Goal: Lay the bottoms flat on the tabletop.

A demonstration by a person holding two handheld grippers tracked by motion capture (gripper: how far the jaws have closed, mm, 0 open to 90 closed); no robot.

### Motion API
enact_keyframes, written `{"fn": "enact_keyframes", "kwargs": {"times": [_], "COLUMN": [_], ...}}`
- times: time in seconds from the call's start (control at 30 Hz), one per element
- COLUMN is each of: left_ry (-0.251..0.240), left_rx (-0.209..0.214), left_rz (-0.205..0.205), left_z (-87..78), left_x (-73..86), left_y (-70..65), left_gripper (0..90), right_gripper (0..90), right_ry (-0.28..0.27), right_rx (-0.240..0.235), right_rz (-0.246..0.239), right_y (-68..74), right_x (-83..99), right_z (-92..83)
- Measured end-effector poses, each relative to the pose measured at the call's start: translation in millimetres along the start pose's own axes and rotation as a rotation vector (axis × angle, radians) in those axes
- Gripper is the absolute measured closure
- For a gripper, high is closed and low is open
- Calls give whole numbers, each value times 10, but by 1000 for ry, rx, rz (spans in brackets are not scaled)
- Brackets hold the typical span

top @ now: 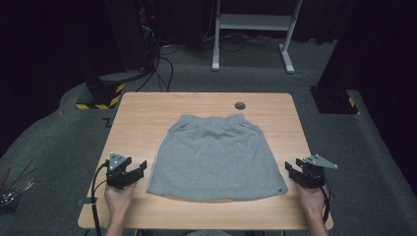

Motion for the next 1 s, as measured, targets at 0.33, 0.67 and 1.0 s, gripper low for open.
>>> {"fn": "enact_keyframes", "kwargs": {"times": [0.33, 0.67, 1.0], "left_ry": [63, 79, 133], "left_rx": [-58, -124, -125], "left_rz": [-26, -19, -27], "left_z": [186, 287, 350], "left_x": [75, 92, 112], "left_y": [194, 284, 310], "left_gripper": [340, 343, 311], "right_gripper": [494, 481, 421], "right_ry": [72, 105, 100], "right_rx": [37, 65, 76], "right_rz": [20, 33, 45], "right_y": [-105, -185, -206], "right_x": [46, 70, 63], "right_z": [186, 292, 306]}}
Point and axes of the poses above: each handheld gripper's, and its own axes: z roughly forward along the jaws, x roughly out of its underside, y roughly to its left, the point moved 9 cm from there along z, roughly forward along the jaws, and after that the axes turned 15 degrees about y, right-handed, at the moved point
